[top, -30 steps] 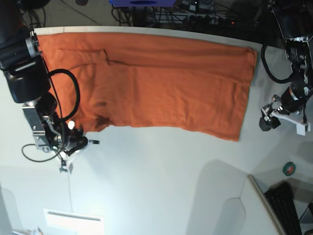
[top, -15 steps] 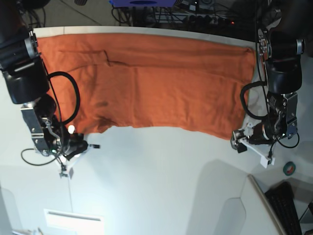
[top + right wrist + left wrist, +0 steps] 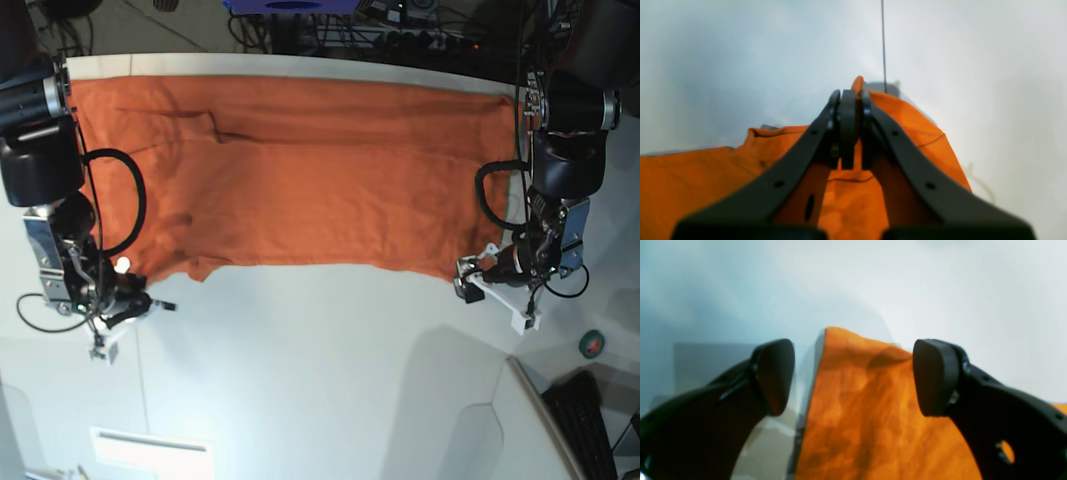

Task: Layout the t-shirt on the table in an organized manner, then fold the t-shirt properly
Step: 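Hold both hem corners and lift them toward the collar edge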

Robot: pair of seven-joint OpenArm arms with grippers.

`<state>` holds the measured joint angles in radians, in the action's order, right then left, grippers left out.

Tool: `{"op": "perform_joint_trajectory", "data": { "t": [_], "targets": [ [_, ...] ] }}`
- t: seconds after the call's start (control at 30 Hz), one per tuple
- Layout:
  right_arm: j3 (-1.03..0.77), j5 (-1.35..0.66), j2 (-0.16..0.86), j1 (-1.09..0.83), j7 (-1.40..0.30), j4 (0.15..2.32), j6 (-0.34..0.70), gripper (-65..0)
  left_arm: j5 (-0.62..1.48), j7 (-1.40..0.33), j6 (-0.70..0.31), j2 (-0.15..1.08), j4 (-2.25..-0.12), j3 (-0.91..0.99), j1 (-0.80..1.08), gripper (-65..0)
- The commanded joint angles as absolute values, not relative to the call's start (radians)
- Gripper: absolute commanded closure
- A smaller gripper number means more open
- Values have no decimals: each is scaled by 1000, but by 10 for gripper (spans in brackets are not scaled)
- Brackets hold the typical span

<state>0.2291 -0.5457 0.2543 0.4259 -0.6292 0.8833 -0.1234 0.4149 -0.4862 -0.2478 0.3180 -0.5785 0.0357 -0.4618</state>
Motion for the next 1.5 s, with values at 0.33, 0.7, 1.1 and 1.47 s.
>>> {"op": "perform_joint_trajectory", "data": {
  "t": [0.33, 0.7, 1.1, 1.47],
  "targets": [
    [225, -549, 266, 444, -611, 900, -120, 0, 415, -412, -252, 298, -568, 36, -466, -263],
    [220, -549, 274, 387, -490, 900, -119, 0, 418, -409, -252, 298, -613, 38, -456, 0],
    [219, -549, 294, 308, -410, 1076, -117, 0, 415, -479, -252, 328, -746, 38, -404, 0],
    [225, -549, 294, 298, -412, 1075, -117, 0, 414, -479, -252, 364, -742, 38, -406, -25]
  ]
}}
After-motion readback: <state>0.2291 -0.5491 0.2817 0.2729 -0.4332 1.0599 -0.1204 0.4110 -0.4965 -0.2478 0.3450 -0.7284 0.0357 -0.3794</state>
